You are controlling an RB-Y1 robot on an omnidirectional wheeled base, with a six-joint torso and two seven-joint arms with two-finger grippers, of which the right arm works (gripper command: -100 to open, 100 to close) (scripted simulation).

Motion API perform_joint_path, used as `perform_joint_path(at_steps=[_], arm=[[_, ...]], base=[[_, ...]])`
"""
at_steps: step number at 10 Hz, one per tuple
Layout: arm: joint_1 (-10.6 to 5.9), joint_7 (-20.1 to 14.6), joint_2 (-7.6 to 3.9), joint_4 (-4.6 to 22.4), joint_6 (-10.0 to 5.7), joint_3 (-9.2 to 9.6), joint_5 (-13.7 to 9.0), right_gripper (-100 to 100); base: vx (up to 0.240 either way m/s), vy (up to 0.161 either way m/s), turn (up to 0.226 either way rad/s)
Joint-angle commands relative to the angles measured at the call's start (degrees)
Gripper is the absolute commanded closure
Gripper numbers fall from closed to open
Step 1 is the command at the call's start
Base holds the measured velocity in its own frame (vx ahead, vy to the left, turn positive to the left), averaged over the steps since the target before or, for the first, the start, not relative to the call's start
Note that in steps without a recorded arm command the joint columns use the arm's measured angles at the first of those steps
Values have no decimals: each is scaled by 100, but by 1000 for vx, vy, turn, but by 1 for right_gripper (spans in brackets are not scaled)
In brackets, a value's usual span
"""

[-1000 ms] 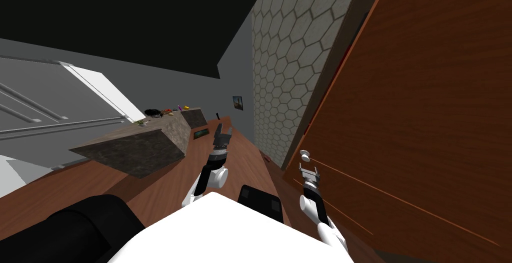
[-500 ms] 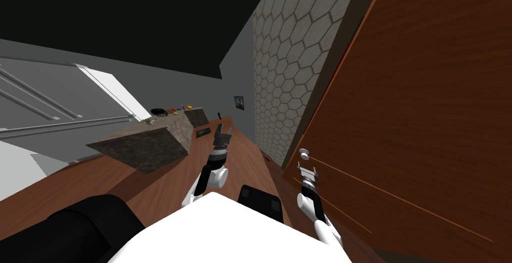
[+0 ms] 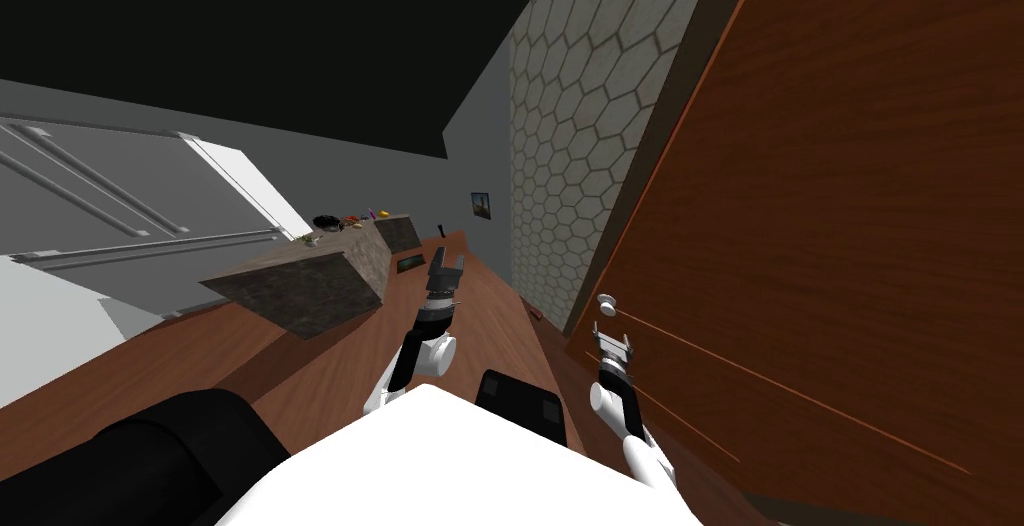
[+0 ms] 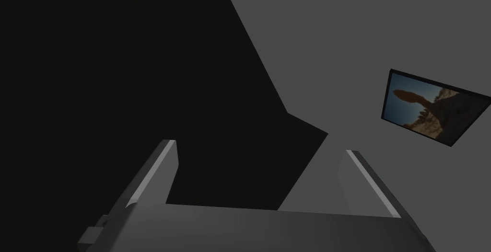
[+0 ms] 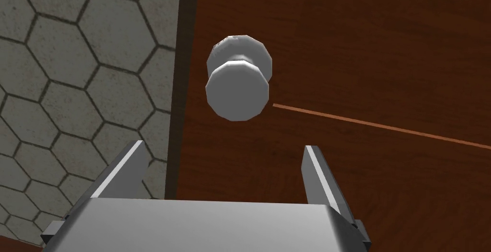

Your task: Pull the door open

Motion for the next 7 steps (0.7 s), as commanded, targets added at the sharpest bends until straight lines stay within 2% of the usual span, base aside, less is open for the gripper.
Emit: perform_joint_path(at_steps=[1,5,6,7], arm=[[-27,-248,29,10,-7,35,-91,-100],[-54,-690,98,-20,-8,108,-285,-100],[-57,-604,85,-1,-11,96,-250,-100],[31,-836,-105,45,-42,82,-284,-100]], base=[[-60,-13,37],[-74,-13,30],[-42,-5,6],[150,14,118]])
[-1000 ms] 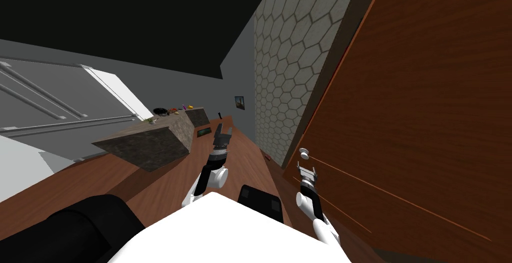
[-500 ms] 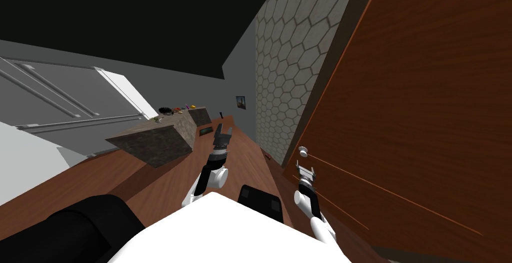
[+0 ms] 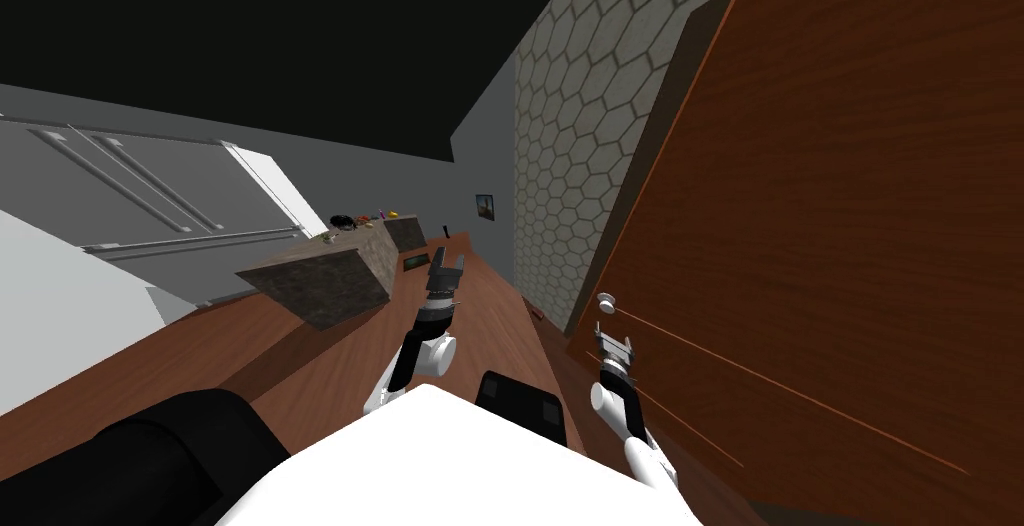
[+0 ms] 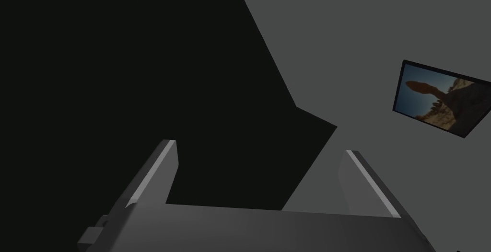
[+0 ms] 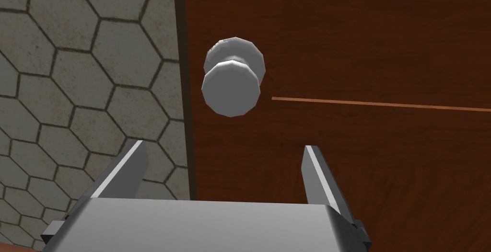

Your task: Pull the door open

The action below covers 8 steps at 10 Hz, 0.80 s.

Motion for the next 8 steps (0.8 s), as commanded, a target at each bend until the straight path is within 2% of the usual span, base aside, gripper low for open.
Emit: perform_joint_path(at_steps=[1,2,3,4,5,7,8], arm=[[-1,-175,-109,153,-86,-5,-14,-100],[49,-288,-216,177,-101,-14,-29,-100],[75,-347,-272,190,-109,-19,-38,-100],[128,-467,-384,215,-125,-29,-54,-100],[203,-637,-545,251,-147,-44,-78,-100],[290,-835,-732,293,-173,-60,-105,-100],[231,-756,-655,332,-188,-51,-93,-100]], base=[[208,-29,89],[188,-36,75],[166,-17,71],[183,6,87],[231,8,125],[212,-30,83],[83,-11,15]])
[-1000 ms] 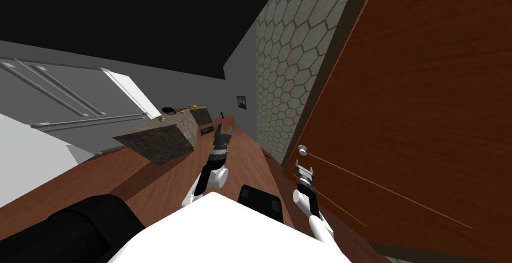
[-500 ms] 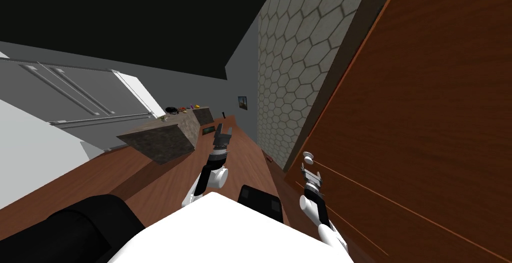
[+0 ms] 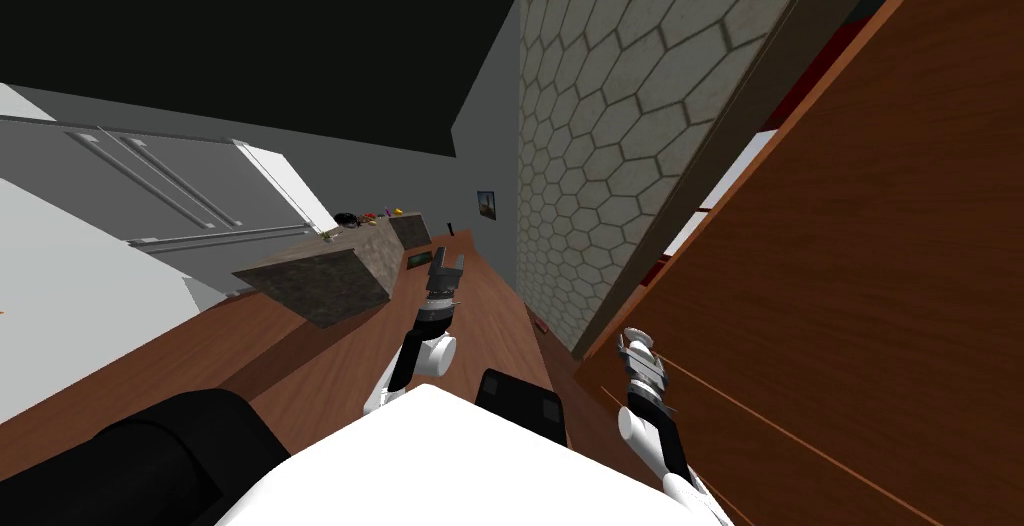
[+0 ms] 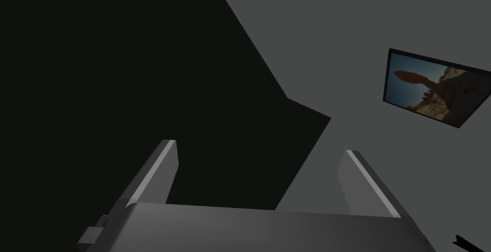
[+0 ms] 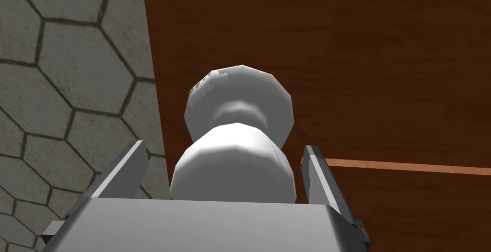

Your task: Pull the door open

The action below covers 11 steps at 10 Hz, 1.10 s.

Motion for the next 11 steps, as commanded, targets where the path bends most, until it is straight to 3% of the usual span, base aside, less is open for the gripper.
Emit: perform_joint_path(at_steps=[1,6,11], arm=[[1,25,9,-10,11,0,1,100],[1,25,9,-10,11,0,1,100],[62,-304,-95,-127,51,340,179,100]], base=[[-9,-5,-37],[-17,1,4],[-200,-6,74]])
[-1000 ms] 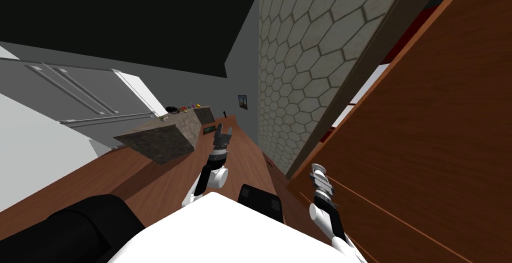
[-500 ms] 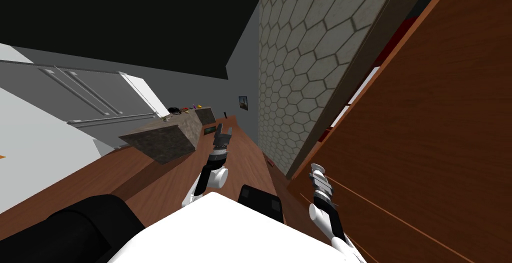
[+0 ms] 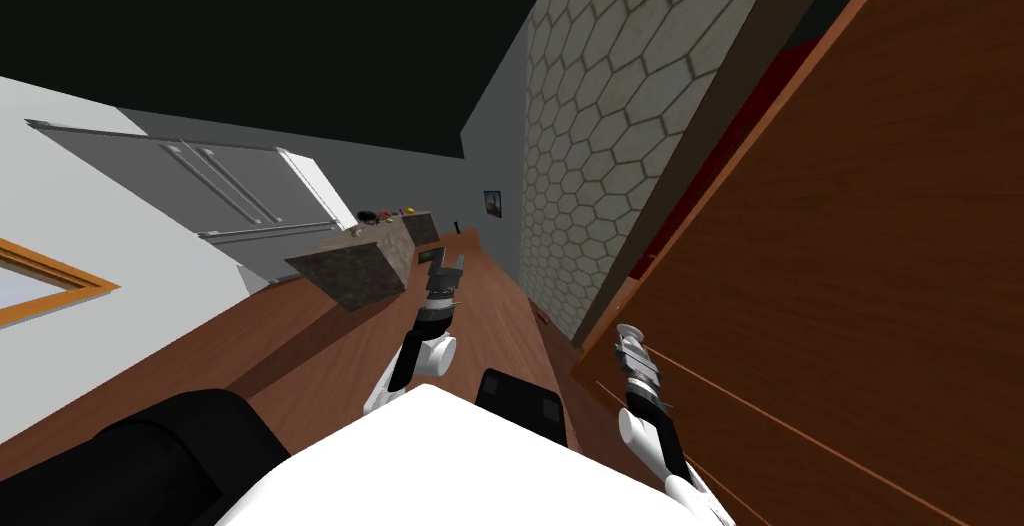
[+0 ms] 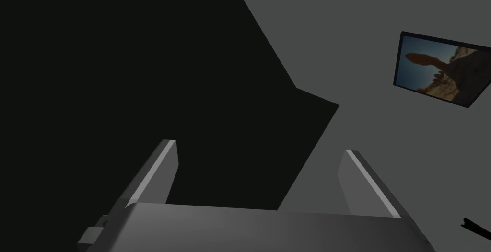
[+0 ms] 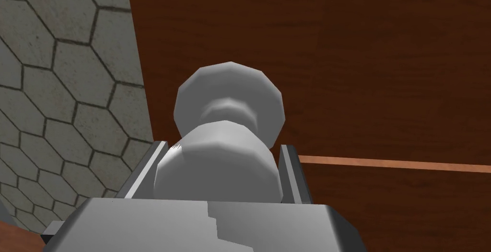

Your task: Pull the door open

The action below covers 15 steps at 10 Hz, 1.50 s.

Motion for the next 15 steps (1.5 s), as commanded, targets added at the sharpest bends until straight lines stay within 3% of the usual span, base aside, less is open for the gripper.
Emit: perform_joint_path(at_steps=[1,4,5,12,15], arm=[[22,-155,-31,-61,20,155,78,100],[57,-380,-101,-148,37,385,199,100],[24,-334,-72,-41,14,350,181,100],[212,-931,-391,-232,-118,932,513,100],[216,-995,-423,-200,-138,1002,554,100]], base=[[-310,-13,110],[-281,-30,93],[-106,-4,30],[-231,-18,86],[-193,-30,49]])
